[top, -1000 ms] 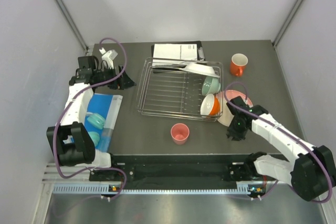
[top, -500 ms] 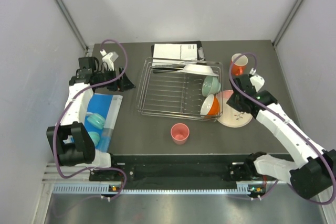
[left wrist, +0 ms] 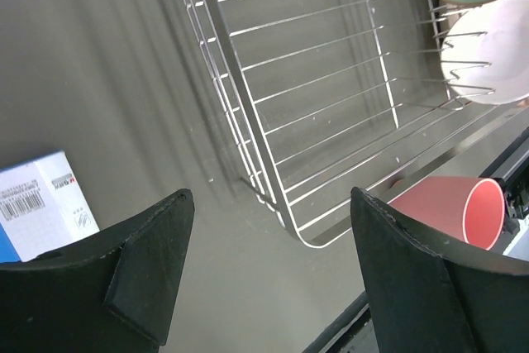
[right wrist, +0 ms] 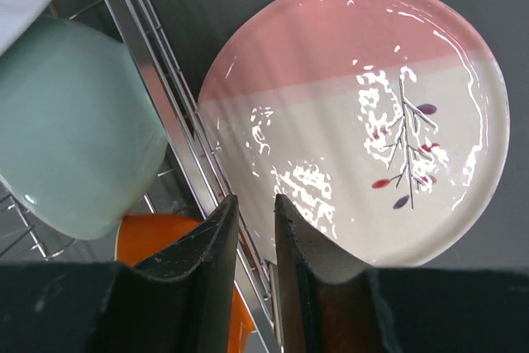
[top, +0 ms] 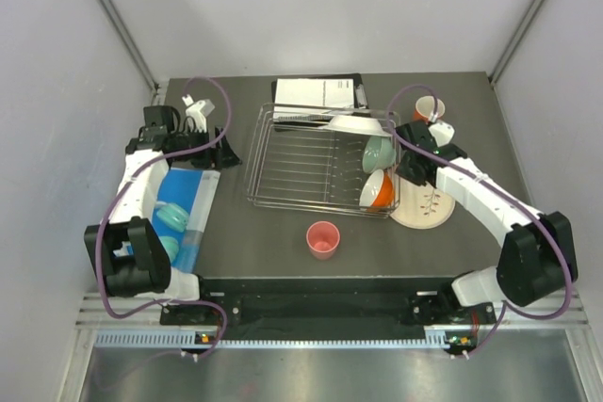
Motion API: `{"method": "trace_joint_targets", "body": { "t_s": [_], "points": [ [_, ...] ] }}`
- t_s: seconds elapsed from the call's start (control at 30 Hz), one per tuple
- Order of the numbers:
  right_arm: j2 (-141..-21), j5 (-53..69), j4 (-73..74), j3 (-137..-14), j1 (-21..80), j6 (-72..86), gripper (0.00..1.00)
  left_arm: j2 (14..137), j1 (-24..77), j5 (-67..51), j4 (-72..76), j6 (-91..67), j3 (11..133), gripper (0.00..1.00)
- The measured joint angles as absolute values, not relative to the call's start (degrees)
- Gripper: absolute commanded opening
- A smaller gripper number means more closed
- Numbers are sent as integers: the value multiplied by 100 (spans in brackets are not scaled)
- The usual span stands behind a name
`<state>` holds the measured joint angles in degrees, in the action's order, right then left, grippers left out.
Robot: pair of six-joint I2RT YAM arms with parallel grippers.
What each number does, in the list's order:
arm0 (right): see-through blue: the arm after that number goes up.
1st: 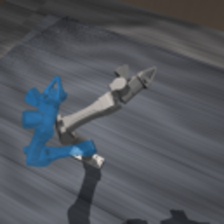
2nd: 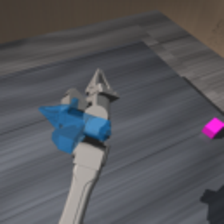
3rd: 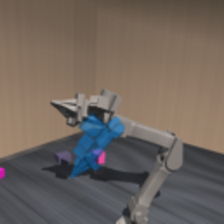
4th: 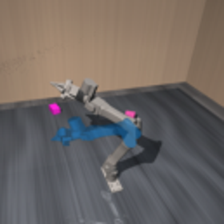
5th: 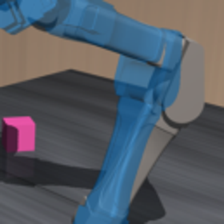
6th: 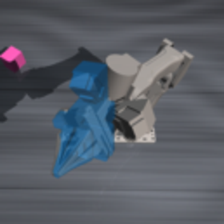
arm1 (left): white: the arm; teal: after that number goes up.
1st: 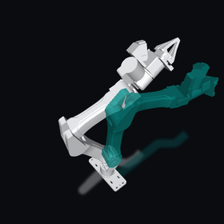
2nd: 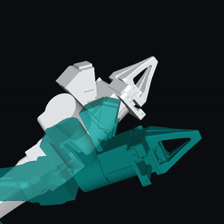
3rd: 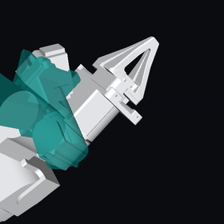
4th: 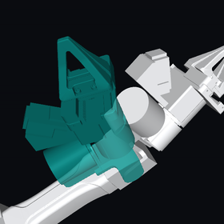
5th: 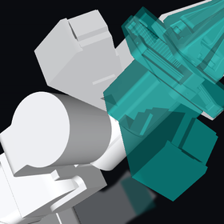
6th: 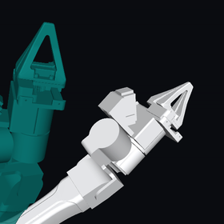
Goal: Load the mixed dishes into the dish rack
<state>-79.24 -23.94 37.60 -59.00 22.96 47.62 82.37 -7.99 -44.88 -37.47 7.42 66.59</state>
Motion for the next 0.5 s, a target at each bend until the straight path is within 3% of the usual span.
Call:
{"method": "trace_joint_targets", "body": {
  "t_s": [0.33, 0.5],
  "points": [
    [-7822, -2226, 3597, -6012, 2016, 4558, 37, 8237, -799, -4383, -3787, 829, 6414, 80],
    [-7334, -2117, 3507, -6007, 2012, 4445, 38, 8237, -799, -4386, -3791, 821, 6390, 80]
  ]
}}
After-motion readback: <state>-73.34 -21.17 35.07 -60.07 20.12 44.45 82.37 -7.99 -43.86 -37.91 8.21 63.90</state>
